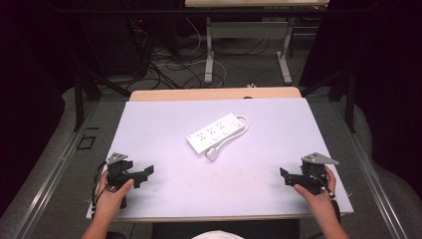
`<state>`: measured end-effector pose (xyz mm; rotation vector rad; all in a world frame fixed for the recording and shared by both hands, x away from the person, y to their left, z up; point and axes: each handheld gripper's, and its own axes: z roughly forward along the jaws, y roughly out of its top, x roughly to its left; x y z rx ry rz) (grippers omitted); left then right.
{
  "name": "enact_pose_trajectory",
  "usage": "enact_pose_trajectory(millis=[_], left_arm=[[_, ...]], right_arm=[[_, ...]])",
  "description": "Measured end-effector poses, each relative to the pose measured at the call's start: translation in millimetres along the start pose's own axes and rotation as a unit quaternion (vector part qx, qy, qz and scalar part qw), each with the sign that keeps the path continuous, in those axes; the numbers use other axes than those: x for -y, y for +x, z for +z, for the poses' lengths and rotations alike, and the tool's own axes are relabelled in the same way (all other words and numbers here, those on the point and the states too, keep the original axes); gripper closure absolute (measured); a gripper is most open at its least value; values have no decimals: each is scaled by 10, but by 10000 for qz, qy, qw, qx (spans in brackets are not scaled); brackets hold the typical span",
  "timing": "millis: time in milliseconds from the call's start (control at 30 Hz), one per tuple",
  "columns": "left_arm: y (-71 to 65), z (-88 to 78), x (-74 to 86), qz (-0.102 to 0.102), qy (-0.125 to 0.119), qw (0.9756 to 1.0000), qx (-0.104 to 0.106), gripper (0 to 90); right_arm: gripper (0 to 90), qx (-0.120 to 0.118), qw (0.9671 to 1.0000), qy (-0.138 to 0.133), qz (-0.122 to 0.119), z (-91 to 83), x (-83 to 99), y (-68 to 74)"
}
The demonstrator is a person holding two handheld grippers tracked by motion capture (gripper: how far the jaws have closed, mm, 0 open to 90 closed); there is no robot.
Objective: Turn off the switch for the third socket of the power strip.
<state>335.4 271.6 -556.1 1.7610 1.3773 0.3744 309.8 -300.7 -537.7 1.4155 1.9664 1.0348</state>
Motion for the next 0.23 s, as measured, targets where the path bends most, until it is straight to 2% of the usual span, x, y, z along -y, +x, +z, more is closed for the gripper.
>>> enact_pose_trajectory(millis=[233], left_arm=[[0,0,-3,-2,-2,10000,6,53]], right_arm=[[94,15,10000,-3,0,7,3,-8]])
